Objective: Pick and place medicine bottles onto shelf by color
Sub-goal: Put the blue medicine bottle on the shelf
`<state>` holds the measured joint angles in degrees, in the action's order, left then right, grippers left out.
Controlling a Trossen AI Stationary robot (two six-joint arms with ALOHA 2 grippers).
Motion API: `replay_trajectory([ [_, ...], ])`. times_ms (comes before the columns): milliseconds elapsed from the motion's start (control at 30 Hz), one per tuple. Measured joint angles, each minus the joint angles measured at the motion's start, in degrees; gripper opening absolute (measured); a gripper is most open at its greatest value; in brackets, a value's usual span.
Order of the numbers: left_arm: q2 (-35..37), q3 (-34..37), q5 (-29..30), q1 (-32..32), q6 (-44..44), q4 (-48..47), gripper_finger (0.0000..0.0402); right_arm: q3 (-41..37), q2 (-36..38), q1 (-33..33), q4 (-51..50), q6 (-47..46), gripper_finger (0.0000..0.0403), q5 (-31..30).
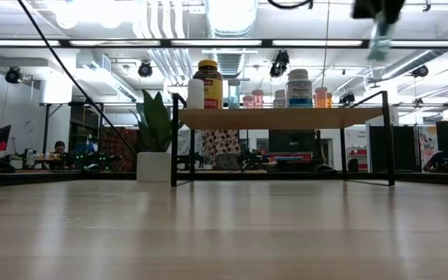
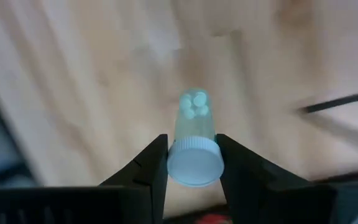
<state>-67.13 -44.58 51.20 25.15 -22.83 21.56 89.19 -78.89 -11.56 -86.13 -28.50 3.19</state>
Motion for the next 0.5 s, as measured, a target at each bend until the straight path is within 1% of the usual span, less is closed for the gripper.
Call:
replay_trajectory([
  [67,0.0,0.0,0.0,0.0,-0.02,-0.02,0.0208,3.52,-0.47,2.79,-4.19,11.67,0.0112,-2.78],
  [100,0.0,0.0,0.0,0.0,-0.02,0.0,0.0208,4.81,-0.43,3.77,-4.24,18.79,0.0112,-4.29],
  [200,0.0,0.0,0.0,0.0,-0.02,0.0,0.0208,7.4,0.52,5.37,-3.1,45.21,0.0112,-6.8],
  [267,0.0,0.0,0.01,0.0,-0.02,0.0,0.0208,8.87,0.65,5.57,-3.76,58.6,0.0112,-9.87],
  [300,0.0,-0.01,0.01,0.0,-0.02,0.0,0.0208,9.15,0.66,5.57,-4.1,61.99,0.0112,-12.54],
  [400,0.0,-0.02,0.01,0.0,-0.02,-0.01,0.0208,9.32,0.23,5.7,-3.83,68.23,0.0112,-20.23],
  [500,0.0,-0.02,0.0,0.0,-0.05,0.0,0.0208,7.73,0.19,5.67,-3.93,76.18,0.0112,-24.61],
])
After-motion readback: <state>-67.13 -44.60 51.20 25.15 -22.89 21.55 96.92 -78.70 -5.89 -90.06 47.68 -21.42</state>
